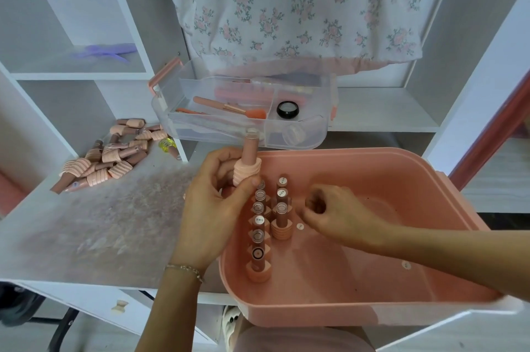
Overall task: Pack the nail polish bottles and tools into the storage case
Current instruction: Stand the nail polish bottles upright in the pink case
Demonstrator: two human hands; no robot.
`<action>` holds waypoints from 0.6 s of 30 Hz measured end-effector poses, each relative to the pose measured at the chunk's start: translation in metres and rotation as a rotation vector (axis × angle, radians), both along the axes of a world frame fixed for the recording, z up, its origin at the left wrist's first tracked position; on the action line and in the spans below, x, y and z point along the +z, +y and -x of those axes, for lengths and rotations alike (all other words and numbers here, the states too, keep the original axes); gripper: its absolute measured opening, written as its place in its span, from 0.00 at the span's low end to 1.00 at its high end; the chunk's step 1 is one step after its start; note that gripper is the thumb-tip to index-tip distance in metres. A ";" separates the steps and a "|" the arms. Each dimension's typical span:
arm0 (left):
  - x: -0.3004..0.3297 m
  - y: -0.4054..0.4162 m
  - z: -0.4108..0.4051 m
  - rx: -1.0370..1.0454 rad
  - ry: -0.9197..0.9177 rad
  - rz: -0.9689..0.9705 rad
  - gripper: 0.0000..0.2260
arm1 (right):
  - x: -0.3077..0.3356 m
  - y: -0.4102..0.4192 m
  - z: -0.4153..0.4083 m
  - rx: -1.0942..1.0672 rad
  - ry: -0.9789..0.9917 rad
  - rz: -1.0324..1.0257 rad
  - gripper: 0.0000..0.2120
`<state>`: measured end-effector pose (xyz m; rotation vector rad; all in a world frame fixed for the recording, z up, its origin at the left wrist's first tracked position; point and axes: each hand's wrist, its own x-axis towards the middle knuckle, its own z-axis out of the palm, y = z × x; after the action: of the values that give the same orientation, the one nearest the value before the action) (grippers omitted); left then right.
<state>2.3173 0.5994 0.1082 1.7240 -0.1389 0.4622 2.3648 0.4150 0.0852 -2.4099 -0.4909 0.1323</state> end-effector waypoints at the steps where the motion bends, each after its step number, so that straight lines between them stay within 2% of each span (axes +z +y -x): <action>1: 0.000 0.000 0.000 -0.008 -0.004 0.006 0.14 | 0.008 0.001 0.002 -0.018 -0.002 -0.095 0.14; 4: 0.001 -0.001 0.001 -0.031 -0.015 0.009 0.12 | 0.033 0.006 0.008 0.023 0.078 -0.455 0.11; 7: 0.004 -0.003 0.001 -0.070 -0.017 0.035 0.11 | 0.052 0.014 0.011 0.115 0.113 -0.654 0.04; 11: 0.006 -0.004 0.003 -0.078 -0.040 -0.001 0.13 | 0.053 0.023 0.011 0.204 0.119 -0.632 0.11; 16: 0.007 -0.002 0.005 0.044 -0.042 0.000 0.15 | 0.048 0.030 0.015 0.269 0.181 -0.719 0.10; 18: 0.009 -0.002 0.005 0.032 -0.041 0.009 0.15 | 0.049 0.030 0.015 0.276 0.181 -0.739 0.10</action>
<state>2.3123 0.5971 0.1176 1.7104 -0.1393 0.5211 2.3501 0.4450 0.1340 -1.5895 -0.6492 0.2382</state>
